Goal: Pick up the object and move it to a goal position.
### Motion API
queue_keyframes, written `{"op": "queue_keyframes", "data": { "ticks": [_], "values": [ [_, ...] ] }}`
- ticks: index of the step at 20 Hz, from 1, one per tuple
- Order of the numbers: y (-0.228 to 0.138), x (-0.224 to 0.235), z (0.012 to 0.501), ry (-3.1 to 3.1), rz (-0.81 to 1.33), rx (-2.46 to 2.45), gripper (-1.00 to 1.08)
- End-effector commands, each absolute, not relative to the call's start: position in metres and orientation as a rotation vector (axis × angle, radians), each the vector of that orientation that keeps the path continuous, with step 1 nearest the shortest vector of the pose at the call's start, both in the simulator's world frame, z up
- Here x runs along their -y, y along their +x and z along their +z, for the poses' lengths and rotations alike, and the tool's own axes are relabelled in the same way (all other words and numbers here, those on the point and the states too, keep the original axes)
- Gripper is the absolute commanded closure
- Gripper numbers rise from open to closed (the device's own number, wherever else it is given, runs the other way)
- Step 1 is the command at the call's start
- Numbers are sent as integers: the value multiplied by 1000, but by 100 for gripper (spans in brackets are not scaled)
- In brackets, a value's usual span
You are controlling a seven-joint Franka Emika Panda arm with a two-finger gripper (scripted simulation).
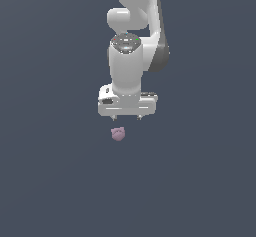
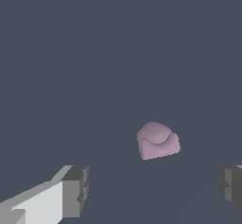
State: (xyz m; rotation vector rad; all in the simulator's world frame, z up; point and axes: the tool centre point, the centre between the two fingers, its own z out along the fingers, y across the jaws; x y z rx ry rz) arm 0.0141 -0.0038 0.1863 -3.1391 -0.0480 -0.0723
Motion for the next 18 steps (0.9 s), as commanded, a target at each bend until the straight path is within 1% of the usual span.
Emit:
{"op": "queue_keyframes", "data": {
  "ticks": [1, 12, 18],
  "values": [
    [14, 7, 178, -3140, -66, 69, -92],
    [8, 36, 111, -3132, -19, 259, -92],
    [4, 45, 88, -3125, -3, 323, -92]
  ]
}}
